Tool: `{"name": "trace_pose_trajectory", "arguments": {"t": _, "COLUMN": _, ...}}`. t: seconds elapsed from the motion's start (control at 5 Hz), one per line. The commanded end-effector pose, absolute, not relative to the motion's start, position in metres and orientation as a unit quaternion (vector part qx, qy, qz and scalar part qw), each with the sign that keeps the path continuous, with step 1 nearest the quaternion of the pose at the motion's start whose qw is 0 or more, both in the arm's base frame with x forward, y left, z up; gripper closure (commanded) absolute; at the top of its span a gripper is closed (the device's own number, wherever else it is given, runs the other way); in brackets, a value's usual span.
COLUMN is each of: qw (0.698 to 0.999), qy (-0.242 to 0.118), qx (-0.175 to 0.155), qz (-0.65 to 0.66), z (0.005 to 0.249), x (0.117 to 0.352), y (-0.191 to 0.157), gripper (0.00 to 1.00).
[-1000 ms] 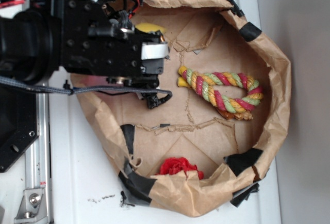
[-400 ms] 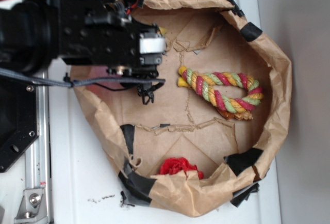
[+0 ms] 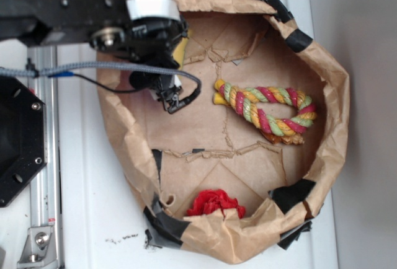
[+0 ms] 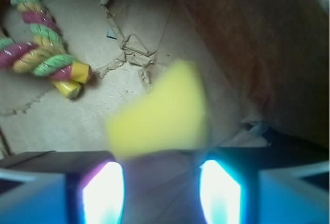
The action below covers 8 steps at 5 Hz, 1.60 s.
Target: Grab the green sponge.
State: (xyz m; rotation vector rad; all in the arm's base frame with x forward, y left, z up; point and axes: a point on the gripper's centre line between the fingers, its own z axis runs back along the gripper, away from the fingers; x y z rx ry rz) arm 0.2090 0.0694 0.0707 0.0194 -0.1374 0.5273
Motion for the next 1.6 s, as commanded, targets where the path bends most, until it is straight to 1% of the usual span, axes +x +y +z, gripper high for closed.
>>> {"name": "trace_pose_trajectory", "arguments": {"t": 0.0, "qw": 0.910, "qy": -0.107, "qx": 0.054, "qz": 0.397, "z": 0.074, "x": 0.210, "y": 0.100, "gripper": 0.00}}
{"name": "trace_pose_trajectory", "arguments": {"t": 0.2, "qw": 0.903, "qy": -0.102, "qx": 0.071, "qz": 0.411, "z": 0.067, "x": 0.214, "y": 0.105, "gripper": 0.00}}
{"name": "trace_pose_trajectory", "arguments": {"t": 0.4, "qw": 0.905, "qy": -0.092, "qx": 0.078, "qz": 0.409, "z": 0.055, "x": 0.221, "y": 0.111, "gripper": 0.00}}
{"name": "trace_pose_trajectory", "arguments": {"t": 0.6, "qw": 0.910, "qy": -0.079, "qx": 0.089, "qz": 0.398, "z": 0.044, "x": 0.221, "y": 0.112, "gripper": 0.00}}
{"name": "trace_pose_trajectory", "arguments": {"t": 0.8, "qw": 0.916, "qy": -0.080, "qx": 0.085, "qz": 0.385, "z": 0.047, "x": 0.217, "y": 0.110, "gripper": 0.00}}
{"name": "trace_pose_trajectory", "arguments": {"t": 1.0, "qw": 0.927, "qy": -0.079, "qx": 0.071, "qz": 0.360, "z": 0.049, "x": 0.214, "y": 0.103, "gripper": 0.00}}
{"name": "trace_pose_trajectory", "arguments": {"t": 1.2, "qw": 0.955, "qy": -0.080, "qx": -0.002, "qz": 0.286, "z": 0.043, "x": 0.217, "y": 0.100, "gripper": 0.00}}
{"name": "trace_pose_trajectory", "arguments": {"t": 1.4, "qw": 0.968, "qy": -0.091, "qx": -0.051, "qz": 0.227, "z": 0.034, "x": 0.222, "y": 0.097, "gripper": 1.00}}
